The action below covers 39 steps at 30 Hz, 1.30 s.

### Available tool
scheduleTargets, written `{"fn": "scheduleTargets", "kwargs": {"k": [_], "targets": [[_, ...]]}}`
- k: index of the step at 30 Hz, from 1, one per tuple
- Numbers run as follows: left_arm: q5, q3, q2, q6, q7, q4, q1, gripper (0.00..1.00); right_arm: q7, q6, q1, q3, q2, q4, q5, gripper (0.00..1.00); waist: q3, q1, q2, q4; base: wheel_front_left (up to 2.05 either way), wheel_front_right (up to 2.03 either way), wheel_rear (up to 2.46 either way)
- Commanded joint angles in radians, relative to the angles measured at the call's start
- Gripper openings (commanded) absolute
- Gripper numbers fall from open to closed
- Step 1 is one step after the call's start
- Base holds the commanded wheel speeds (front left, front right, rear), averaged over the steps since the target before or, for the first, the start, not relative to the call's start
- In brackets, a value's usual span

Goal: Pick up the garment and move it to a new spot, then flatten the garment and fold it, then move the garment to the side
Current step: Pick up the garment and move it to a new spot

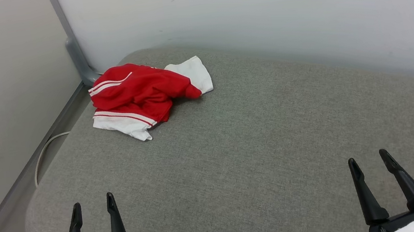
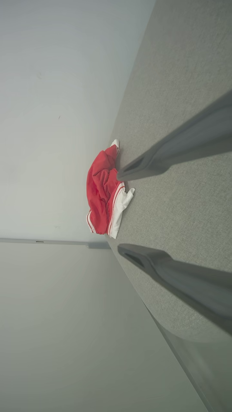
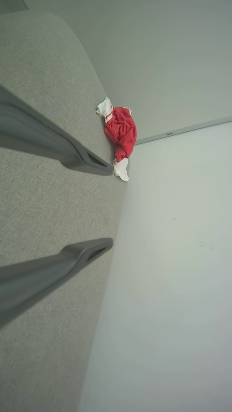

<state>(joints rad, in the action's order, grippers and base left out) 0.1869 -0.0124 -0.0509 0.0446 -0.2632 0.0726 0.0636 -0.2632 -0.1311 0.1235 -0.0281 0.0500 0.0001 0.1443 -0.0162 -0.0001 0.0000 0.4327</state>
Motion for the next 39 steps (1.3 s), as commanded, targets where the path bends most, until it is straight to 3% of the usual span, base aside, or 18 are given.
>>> {"fn": "scheduleTargets", "kwargs": {"k": [1, 5, 11, 16, 24, 32, 39], "targets": [[0.001, -0.005, 0.001, -0.003, -0.003, 0.003, 0.008, 1.00, -0.002, 0.001, 0.004, -0.003, 0.000, 0.002, 0.004, 1.00, 0.000, 0.0001, 0.0000, -0.002, 0.00, 0.00, 0.00], [0.038, -0.026, 0.000, -0.013, -0.002, 0.002, -0.021, 1.00, -0.002, 0.001, 0.002, 0.001, 0.000, 0.000, -0.002, 1.00, 0.002, 0.0001, 0.0000, -0.014, 0.00, 0.00, 0.00], [0.010, -0.111, -0.009, -0.076, -0.002, 0.030, -0.137, 1.00, -0.002, 0.001, -0.033, -0.009, 0.001, -0.014, -0.030, 1.00, 0.043, 0.0001, 0.0000, -0.066, 0.00, 0.00, 0.00], [-0.003, -0.176, -0.045, -0.117, -0.002, 0.056, -0.303, 1.00, -0.002, 0.001, -0.076, -0.010, 0.000, -0.039, -0.062, 1.00, 0.123, 0.0001, 0.0000, -0.121, 0.00, 0.00, 0.00], [0.001, -0.247, -0.107, -0.145, -0.002, 0.101, -0.589, 1.00, -0.002, 0.001, -0.159, -0.004, 0.000, -0.096, -0.124, 1.00, 0.289, 0.0001, 0.0000, -0.201, 0.00, 0.00, 0.00], [0.047, -0.216, -0.254, -0.170, 0.021, 0.278, -0.866, 1.00, -0.002, 0.001, -0.228, 0.014, 0.000, -0.165, -0.159, 1.00, 0.430, 0.0001, 0.0000, -0.270, 0.00, 0.00, 0.00], [0.153, -0.082, -0.428, -0.173, 0.211, 0.419, -1.025, 1.00, -0.002, 0.001, -0.255, 0.027, 0.000, -0.204, -0.165, 1.00, 0.510, 0.0001, 0.0000, -0.315, 0.00, 0.00, 0.00]]}}
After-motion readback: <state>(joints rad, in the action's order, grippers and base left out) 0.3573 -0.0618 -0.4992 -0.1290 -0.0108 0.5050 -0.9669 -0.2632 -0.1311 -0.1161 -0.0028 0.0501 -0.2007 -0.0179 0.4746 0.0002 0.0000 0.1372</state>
